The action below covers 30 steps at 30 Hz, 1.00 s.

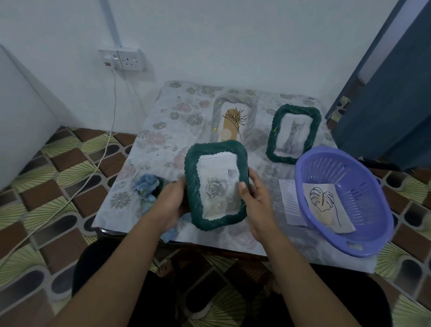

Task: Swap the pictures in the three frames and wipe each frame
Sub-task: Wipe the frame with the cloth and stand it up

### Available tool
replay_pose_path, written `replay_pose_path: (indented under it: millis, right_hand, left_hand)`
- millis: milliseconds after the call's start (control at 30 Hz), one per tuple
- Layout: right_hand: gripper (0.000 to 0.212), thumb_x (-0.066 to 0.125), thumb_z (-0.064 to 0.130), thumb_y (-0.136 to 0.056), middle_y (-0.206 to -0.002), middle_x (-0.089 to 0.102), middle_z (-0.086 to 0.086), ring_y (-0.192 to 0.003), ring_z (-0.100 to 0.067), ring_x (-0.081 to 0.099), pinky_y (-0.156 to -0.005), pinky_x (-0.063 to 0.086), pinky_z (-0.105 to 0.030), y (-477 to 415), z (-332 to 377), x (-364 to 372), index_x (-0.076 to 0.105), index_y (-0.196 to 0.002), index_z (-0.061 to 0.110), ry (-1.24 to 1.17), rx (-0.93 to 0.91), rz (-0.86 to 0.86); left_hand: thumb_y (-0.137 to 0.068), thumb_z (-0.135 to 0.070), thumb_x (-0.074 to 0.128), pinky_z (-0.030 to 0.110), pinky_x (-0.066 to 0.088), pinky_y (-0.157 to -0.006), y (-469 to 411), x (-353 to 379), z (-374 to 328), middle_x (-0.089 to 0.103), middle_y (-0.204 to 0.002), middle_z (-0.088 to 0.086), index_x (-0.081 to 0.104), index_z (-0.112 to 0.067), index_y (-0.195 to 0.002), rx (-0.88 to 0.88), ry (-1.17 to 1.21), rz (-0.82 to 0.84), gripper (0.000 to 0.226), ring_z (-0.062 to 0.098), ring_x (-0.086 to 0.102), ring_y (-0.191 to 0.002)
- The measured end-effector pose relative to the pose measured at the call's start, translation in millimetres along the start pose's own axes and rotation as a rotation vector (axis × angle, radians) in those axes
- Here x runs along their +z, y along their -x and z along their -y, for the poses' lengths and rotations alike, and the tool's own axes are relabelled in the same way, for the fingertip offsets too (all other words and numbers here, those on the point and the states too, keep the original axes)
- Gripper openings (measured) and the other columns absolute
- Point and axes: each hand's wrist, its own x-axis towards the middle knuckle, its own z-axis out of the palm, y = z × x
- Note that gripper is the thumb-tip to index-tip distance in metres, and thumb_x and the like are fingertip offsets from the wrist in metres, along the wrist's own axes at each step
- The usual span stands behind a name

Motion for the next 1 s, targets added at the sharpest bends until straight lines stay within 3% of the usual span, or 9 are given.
replay_pose_path:
  millis: [133,267,400,500,633,700,800,933,1000]
  right_hand:
    - [0.041,0.051,0.010,-0.101,-0.129,0.065,0.006,-0.121,-0.010,0.060,-0.101,0.049,-0.029,-5,6,8,0.053,-0.130,0.039,0.056,-0.075,0.007]
    - [0.044,0.058,0.018,-0.100,-0.129,0.065,0.002,-0.120,-0.012,0.060,-0.100,0.049,-0.032,-17,5,20,0.049,-0.139,0.035,0.150,-0.124,-0.041]
    - [0.055,0.062,0.031,-0.097,-0.141,0.057,-0.001,-0.130,-0.015,0.053,-0.110,0.044,-0.042,-33,9,38,0.043,-0.148,0.025,0.190,-0.134,-0.066]
    - [0.056,0.059,0.018,-0.099,-0.146,0.052,0.004,-0.130,-0.007,0.052,-0.110,0.043,-0.035,-53,12,52,0.038,-0.150,0.022,0.222,-0.127,-0.063]
    - [0.066,0.059,0.008,-0.095,-0.150,0.045,0.005,-0.136,-0.011,0.045,-0.112,0.042,-0.042,-85,10,72,0.032,-0.153,0.025,0.312,-0.076,0.016]
    - [0.070,0.059,0.013,-0.090,-0.150,0.043,0.005,-0.138,-0.014,0.042,-0.111,0.043,-0.046,-102,9,82,0.033,-0.153,0.026,0.344,-0.070,0.039]
    - [0.078,0.059,0.025,-0.083,-0.153,0.041,0.004,-0.140,-0.016,0.039,-0.109,0.044,-0.048,-126,4,99,0.029,-0.155,0.030,0.353,-0.028,0.093]
    - [0.088,0.061,0.032,-0.078,-0.153,0.040,0.005,-0.140,-0.014,0.039,-0.109,0.045,-0.045,-156,-7,118,0.020,-0.155,0.036,0.357,0.036,0.191]
    - [0.093,0.065,0.033,-0.075,-0.153,0.040,0.006,-0.139,-0.011,0.039,-0.111,0.043,-0.043,-164,-8,128,0.018,-0.155,0.036,0.346,0.052,0.221]
  left_hand:
    - [-0.097,-0.069,0.021,0.047,0.049,-0.101,-10,-3,-11,0.068,-0.122,0.013,0.063,-0.012,-0.127,-0.081,0.240,0.153,0.076,0.029,0.064,-0.115]
    - [-0.096,-0.071,0.021,0.052,0.043,-0.108,-27,-3,-21,0.062,-0.134,0.008,0.058,-0.020,-0.136,-0.007,0.297,0.125,0.074,0.027,0.059,-0.122]
    - [-0.095,-0.070,0.027,0.052,0.047,-0.103,-42,-6,-40,0.064,-0.131,0.006,0.062,-0.023,-0.132,0.036,0.275,0.038,0.069,0.027,0.062,-0.118]
    - [-0.097,-0.067,0.027,0.049,0.048,-0.104,-57,-14,-60,0.067,-0.127,0.003,0.065,-0.024,-0.127,0.085,0.249,-0.010,0.065,0.024,0.063,-0.116]
    - [-0.098,-0.066,0.024,0.043,0.048,-0.103,-84,-33,-87,0.068,-0.117,-0.001,0.068,-0.027,-0.117,0.112,0.176,-0.074,0.061,0.020,0.063,-0.111]
    - [-0.099,-0.065,0.025,0.040,0.050,-0.098,-99,-42,-97,0.068,-0.111,-0.001,0.067,-0.027,-0.115,0.105,0.148,-0.099,0.058,0.019,0.065,-0.105]
    - [-0.100,-0.061,0.028,0.033,0.055,-0.077,-126,-56,-108,0.072,-0.099,-0.005,0.069,-0.028,-0.106,0.118,0.114,-0.160,0.052,0.013,0.069,-0.089]
    - [-0.101,-0.061,0.026,0.036,0.052,-0.084,-163,-71,-117,0.070,-0.098,-0.001,0.068,-0.028,-0.095,0.111,0.103,-0.197,0.054,0.017,0.066,-0.089]
    - [-0.102,-0.057,0.024,0.033,0.052,-0.078,-177,-75,-118,0.069,-0.087,-0.003,0.067,-0.027,-0.089,0.122,0.100,-0.217,0.055,0.014,0.065,-0.082]
